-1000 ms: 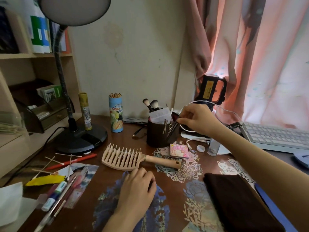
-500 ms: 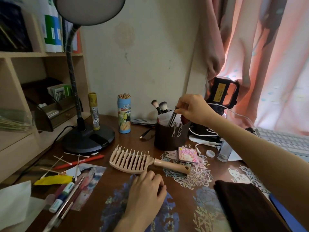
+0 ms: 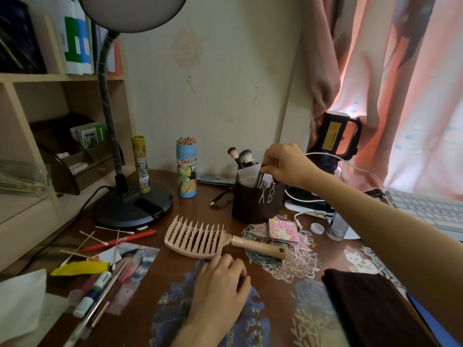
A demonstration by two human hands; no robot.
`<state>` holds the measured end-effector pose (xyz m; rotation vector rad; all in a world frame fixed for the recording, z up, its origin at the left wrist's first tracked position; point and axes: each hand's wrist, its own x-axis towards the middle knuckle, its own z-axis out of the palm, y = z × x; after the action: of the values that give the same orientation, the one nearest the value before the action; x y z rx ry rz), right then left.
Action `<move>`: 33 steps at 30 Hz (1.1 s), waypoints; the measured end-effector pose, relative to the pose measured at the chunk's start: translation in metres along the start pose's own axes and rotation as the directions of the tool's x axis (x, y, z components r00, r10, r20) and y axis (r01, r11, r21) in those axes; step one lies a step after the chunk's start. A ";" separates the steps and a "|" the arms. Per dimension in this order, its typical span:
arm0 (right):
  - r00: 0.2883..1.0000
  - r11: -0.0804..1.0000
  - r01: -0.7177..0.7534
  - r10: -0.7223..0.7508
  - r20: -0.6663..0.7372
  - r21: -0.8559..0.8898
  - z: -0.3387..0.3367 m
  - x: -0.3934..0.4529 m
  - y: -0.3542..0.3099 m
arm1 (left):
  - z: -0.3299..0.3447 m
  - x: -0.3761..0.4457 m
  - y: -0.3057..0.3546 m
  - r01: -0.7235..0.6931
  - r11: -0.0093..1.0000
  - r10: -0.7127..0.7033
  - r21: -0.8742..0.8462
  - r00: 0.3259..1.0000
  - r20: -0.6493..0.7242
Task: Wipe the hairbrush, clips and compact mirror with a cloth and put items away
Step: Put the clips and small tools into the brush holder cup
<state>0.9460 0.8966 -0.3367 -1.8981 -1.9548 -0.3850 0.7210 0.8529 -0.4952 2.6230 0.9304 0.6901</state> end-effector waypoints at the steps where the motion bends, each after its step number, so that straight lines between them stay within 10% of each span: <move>1: 1.000 1.000 -0.001 0.001 0.010 -0.003 0.003 0.000 0.001 | 0.000 0.000 0.000 0.000 1.000 0.000 0.000 1.000 -0.001; 33: 0.975 0.997 -0.065 0.055 0.215 0.040 0.029 -0.009 0.002 | 0.006 0.000 -0.004 -0.005 1.000 0.006 0.012 0.999 -0.032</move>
<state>0.9457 0.9022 -0.3668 -2.0358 -2.0131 -0.1205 0.7227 0.8552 -0.5021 2.6328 0.9391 0.7316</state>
